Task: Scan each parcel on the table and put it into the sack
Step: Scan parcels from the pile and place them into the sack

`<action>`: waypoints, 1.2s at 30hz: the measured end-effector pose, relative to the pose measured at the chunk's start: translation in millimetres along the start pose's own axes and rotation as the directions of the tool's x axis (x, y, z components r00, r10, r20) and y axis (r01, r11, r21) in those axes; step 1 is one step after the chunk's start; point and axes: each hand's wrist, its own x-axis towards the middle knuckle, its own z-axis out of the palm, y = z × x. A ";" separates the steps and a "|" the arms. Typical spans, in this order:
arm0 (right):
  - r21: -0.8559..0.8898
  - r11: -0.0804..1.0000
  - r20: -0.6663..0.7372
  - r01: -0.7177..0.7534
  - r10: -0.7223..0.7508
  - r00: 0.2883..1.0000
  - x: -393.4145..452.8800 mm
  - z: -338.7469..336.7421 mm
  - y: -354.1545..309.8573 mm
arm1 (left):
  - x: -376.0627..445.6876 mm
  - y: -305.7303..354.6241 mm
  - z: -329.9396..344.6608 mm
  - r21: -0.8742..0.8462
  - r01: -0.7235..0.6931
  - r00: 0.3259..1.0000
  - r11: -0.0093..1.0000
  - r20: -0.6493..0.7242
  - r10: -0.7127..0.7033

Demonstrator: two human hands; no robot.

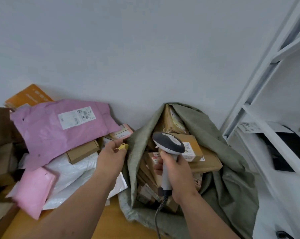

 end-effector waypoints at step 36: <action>-0.540 0.836 0.345 -0.095 0.323 0.881 -108.0 328.4 180.6 | 22.4 -229.5 -375.5 0.173 0.504 0.820 0.847 -0.404 -0.405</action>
